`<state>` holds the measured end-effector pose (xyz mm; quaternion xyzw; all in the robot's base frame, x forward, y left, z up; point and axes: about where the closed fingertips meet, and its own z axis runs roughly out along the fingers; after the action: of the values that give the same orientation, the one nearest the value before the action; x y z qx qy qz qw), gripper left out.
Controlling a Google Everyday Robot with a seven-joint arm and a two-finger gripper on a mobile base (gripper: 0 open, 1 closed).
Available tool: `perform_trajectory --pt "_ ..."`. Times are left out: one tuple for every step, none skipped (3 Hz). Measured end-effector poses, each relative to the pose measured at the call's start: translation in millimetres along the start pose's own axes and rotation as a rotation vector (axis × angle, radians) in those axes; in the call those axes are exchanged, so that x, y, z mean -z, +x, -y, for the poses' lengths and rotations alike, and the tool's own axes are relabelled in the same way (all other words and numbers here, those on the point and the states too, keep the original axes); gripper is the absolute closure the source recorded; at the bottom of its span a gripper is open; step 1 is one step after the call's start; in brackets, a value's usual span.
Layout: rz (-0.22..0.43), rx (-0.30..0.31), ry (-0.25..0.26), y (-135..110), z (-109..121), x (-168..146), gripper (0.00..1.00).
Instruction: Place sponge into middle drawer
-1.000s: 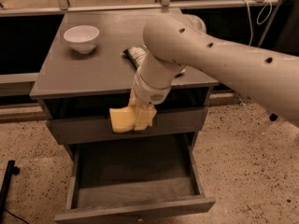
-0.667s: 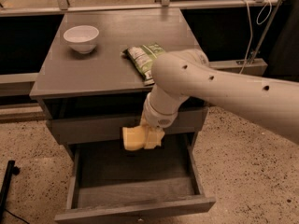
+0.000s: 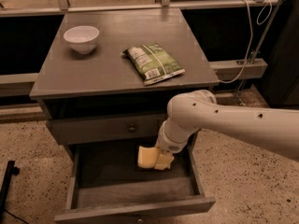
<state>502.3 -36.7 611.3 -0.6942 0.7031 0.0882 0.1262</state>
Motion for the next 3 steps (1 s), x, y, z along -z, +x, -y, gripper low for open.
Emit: perform_trajectory --pt "0.024 -0.056 -0.009 9.9 -0.9 -22.8 0.73" --pt "0.125 -0.205 -0.021 25.9 -2.0 -57.8 0.42" --pt "0.191 -0.301 -0.023 37.4 -2.0 -75.9 0.19"
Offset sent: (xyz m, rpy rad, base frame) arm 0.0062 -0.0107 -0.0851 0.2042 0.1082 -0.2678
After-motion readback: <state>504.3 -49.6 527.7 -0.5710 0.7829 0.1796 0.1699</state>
